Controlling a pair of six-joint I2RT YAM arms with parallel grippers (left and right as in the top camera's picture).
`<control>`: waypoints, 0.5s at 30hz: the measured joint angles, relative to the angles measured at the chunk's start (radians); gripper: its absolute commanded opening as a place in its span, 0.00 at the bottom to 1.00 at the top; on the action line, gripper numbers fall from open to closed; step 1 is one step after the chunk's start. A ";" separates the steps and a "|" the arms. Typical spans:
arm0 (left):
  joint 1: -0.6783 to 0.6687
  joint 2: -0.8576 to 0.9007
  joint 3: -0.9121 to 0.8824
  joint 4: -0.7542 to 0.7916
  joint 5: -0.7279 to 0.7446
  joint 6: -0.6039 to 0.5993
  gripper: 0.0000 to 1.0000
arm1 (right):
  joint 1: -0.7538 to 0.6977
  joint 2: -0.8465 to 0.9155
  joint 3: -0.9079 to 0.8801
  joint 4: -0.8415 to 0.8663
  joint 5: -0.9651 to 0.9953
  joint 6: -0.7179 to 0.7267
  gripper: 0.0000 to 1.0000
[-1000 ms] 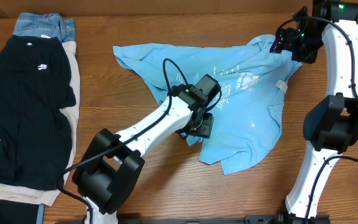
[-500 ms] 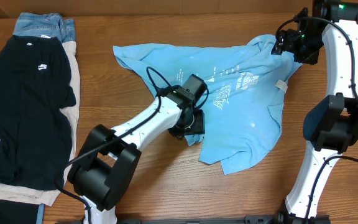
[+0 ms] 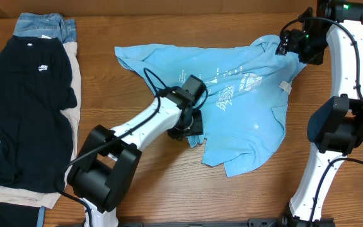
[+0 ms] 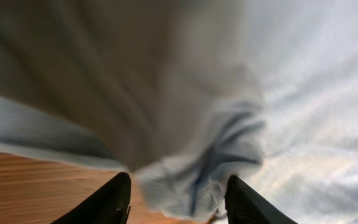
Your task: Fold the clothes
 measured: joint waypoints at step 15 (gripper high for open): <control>0.036 0.000 -0.008 0.075 0.000 0.001 0.28 | 0.000 0.000 0.000 0.000 0.013 0.000 0.84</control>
